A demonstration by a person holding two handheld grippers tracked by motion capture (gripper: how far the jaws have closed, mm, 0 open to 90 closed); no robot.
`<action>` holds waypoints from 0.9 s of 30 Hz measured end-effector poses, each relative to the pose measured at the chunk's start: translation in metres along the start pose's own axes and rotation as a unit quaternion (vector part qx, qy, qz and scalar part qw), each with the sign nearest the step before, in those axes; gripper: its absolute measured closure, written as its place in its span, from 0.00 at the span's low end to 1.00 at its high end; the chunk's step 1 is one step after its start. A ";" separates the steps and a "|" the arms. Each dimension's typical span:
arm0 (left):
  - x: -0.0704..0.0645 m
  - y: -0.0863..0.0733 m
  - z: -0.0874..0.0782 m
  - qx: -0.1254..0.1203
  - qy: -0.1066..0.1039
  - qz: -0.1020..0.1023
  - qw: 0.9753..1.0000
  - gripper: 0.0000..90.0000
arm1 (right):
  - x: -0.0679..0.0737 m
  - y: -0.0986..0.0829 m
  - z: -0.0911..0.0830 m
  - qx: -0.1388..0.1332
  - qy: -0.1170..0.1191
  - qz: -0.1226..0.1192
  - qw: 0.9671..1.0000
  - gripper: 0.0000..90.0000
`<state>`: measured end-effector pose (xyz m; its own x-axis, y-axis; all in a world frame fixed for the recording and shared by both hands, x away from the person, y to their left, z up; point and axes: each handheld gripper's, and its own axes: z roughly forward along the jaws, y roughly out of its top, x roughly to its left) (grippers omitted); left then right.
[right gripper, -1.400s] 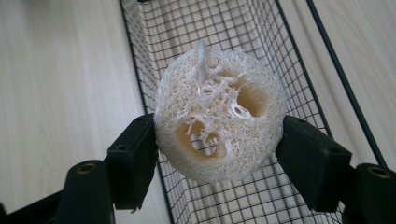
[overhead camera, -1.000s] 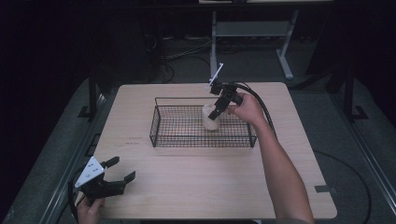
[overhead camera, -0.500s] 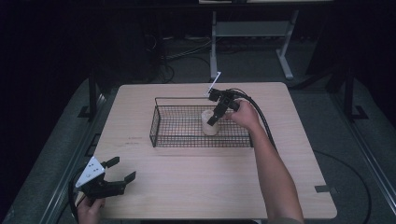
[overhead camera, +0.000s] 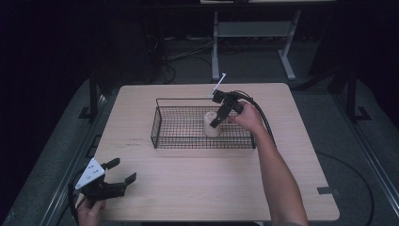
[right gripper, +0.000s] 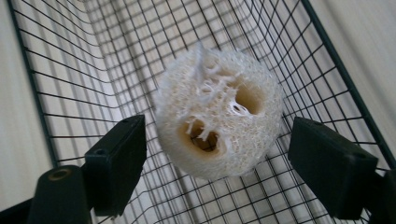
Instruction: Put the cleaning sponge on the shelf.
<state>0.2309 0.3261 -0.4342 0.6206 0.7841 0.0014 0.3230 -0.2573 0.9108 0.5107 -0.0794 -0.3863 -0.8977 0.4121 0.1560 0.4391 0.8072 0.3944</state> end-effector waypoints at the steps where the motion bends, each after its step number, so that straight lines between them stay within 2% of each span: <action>1: 0.000 0.000 0.000 0.000 0.000 0.000 1.000 0.16 | 0.000 0.000 0.000 0.000 0.000 0.000 1.000 0.21; 5: 0.000 -0.001 0.000 0.001 -0.001 0.000 1.000 0.16 | 0.002 -0.001 -0.011 -0.012 0.003 0.003 1.000 0.16; 9: 0.000 -0.001 0.000 0.000 0.000 -0.003 1.000 0.15 | 0.005 -0.004 -0.022 -0.013 0.001 0.006 1.000 0.16; 19: -0.001 -0.001 0.001 0.005 0.001 0.002 1.000 0.16 | 0.015 -0.008 -0.040 -0.019 -0.002 -0.013 1.000 0.16; 27: -0.002 -0.001 0.003 0.008 0.002 0.005 1.000 0.15 | 0.030 -0.013 -0.058 -0.029 -0.003 -0.030 0.999 0.16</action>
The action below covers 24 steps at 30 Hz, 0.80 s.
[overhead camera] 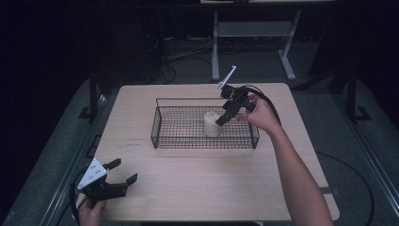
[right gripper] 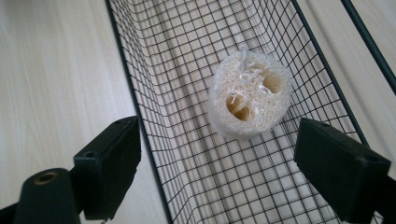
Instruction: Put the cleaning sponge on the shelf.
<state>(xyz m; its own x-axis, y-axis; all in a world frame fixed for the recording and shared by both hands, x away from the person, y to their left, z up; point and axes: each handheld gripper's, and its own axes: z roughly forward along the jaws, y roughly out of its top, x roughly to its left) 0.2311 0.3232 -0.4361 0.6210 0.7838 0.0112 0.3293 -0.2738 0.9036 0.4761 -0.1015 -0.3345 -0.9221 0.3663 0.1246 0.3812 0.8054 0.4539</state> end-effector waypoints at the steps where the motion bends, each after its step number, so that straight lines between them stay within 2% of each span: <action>1: 0.000 0.000 0.000 0.000 0.000 0.000 1.000 0.15 | 0.001 -0.001 -0.001 -0.004 0.002 -0.003 1.000 0.16; 3: 0.000 0.000 0.000 0.000 -0.001 0.000 1.000 0.15 | 0.005 -0.005 -0.005 -0.015 0.005 -0.004 1.000 0.16; 15: 0.001 0.000 -0.001 -0.005 -0.001 -0.007 1.000 0.15 | 0.023 -0.020 -0.002 -0.014 0.021 -0.015 1.000 0.16; 24: 0.000 0.000 0.001 -0.002 -0.001 -0.005 1.000 0.15 | 0.038 -0.029 -0.009 -0.024 0.014 -0.029 0.999 0.16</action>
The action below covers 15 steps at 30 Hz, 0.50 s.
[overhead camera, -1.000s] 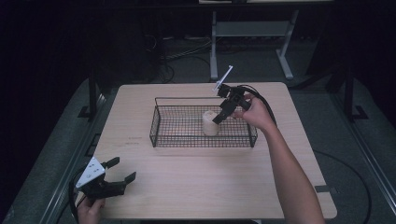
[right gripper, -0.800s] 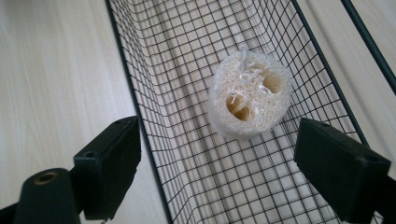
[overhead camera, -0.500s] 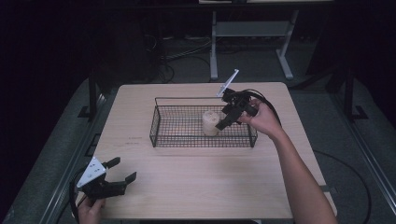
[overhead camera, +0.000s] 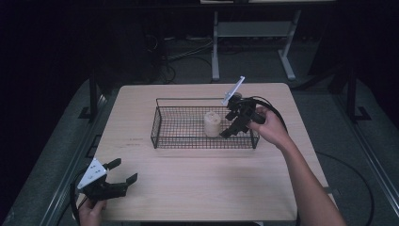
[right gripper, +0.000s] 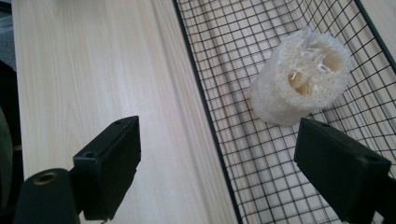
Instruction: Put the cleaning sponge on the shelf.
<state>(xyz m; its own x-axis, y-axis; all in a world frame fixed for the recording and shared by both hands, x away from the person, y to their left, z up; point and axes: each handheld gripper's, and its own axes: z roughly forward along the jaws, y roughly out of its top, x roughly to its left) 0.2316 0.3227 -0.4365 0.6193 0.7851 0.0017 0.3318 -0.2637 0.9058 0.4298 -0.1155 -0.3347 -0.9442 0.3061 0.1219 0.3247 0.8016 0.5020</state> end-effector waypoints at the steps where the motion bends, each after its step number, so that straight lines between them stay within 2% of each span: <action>1: 0.000 0.000 0.000 0.000 0.000 0.000 1.000 0.15 | 0.003 -0.002 -0.001 0.001 0.002 -0.001 1.000 0.16; 5: 0.000 0.000 0.001 0.004 -0.002 0.002 1.000 0.16 | 0.008 -0.007 -0.005 0.003 -0.001 -0.001 1.000 0.16; 15: -0.002 -0.001 0.002 0.004 -0.004 0.003 1.000 0.15 | 0.027 -0.033 -0.012 0.007 -0.005 -0.008 1.000 0.16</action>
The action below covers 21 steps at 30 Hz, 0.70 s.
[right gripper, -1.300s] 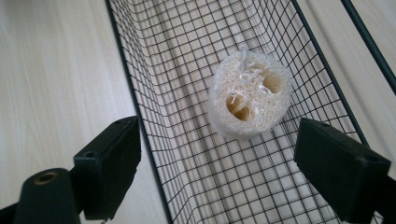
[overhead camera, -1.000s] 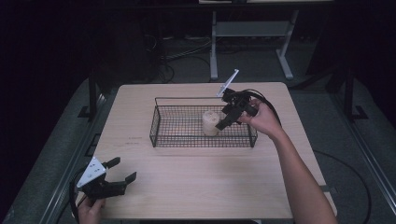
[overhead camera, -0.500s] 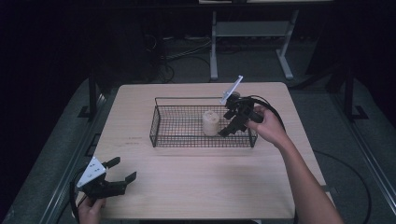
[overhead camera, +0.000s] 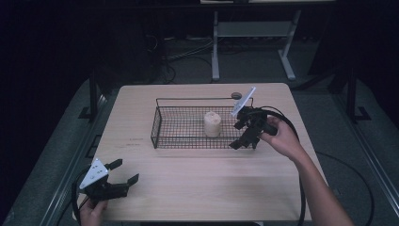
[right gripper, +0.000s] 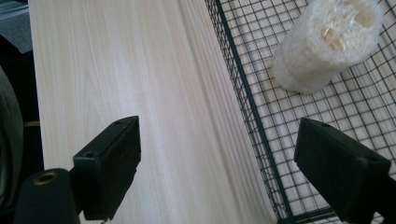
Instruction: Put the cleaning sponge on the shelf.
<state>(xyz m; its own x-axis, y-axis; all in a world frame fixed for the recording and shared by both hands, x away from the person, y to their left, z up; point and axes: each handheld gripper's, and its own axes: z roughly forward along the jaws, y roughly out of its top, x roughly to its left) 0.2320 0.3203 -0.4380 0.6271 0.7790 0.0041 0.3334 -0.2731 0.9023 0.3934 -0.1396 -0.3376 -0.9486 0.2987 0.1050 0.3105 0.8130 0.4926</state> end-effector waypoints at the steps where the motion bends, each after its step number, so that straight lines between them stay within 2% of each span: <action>1: 0.000 0.000 0.000 0.001 0.000 0.001 1.000 0.15 | 0.000 0.000 0.000 0.000 0.000 0.000 1.000 0.16; 4: -0.001 0.000 0.000 0.005 0.001 0.003 1.000 0.16 | 0.006 -0.011 0.002 0.001 -0.001 0.002 1.000 0.16; 6: -0.001 0.000 0.000 0.003 0.001 0.002 1.000 0.16 | 0.009 -0.015 0.003 0.018 -0.001 -0.003 1.000 0.16; 10: -0.001 0.000 0.001 0.005 0.001 0.003 1.000 0.15 | 0.016 -0.024 0.003 0.008 -0.002 -0.007 1.000 0.16; 19: -0.002 0.000 0.001 0.006 0.001 0.003 1.000 0.15 | 0.027 -0.040 0.006 0.011 -0.004 -0.012 1.000 0.16; 21: -0.001 0.000 0.001 0.007 0.000 0.005 1.000 0.15 | 0.028 -0.045 0.006 0.005 0.002 -0.010 1.000 0.16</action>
<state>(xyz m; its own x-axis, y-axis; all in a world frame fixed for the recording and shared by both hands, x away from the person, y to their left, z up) 0.2316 0.3188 -0.4387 0.6298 0.7767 0.0126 0.3368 -0.2877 0.8965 0.3531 -0.1651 -0.3618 -0.9550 0.2796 0.0988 0.2916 0.8240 0.4858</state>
